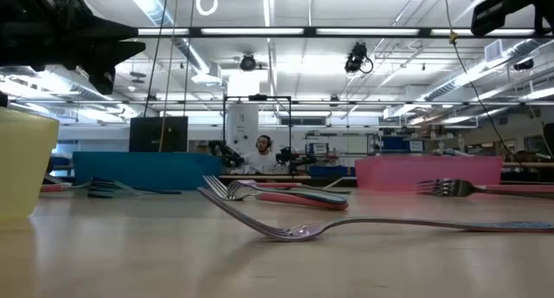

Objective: Sort silverware by color (type)

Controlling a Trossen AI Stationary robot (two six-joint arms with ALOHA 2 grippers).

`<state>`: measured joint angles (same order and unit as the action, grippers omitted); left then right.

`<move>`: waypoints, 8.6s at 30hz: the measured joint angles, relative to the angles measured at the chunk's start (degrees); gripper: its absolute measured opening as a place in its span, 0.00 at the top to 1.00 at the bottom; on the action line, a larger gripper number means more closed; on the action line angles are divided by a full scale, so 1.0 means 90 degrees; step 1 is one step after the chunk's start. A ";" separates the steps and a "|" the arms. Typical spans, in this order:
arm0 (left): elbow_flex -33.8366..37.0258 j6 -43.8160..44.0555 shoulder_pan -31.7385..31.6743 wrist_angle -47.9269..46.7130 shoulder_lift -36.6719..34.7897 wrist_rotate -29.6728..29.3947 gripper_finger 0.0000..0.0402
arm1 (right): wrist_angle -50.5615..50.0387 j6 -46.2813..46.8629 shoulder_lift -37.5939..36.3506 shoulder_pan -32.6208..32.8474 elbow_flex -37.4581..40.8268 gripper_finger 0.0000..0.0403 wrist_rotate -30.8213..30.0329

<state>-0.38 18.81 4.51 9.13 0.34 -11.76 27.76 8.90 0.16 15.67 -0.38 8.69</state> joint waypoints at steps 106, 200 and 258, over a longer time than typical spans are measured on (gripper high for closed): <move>0.0000 -0.1875 -0.0007 -0.0583 0.0002 0.0001 0.71 | -0.4377 -0.0054 0.2542 0.0145 -0.3248 0.75 -0.4972; 0.0000 -0.2239 -0.0024 -0.0245 0.0002 -0.0003 0.71 | -0.7404 -0.0561 0.6732 -0.5001 -0.4984 0.97 -0.3681; 0.0000 -0.2113 -0.0022 0.0258 0.0002 -0.0001 0.71 | -0.6738 -0.1113 0.8047 -0.5691 -0.5525 0.91 -0.3619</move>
<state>-0.38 -0.21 4.32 11.45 0.36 -11.77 -32.88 -1.12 72.58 -35.55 -50.11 -23.88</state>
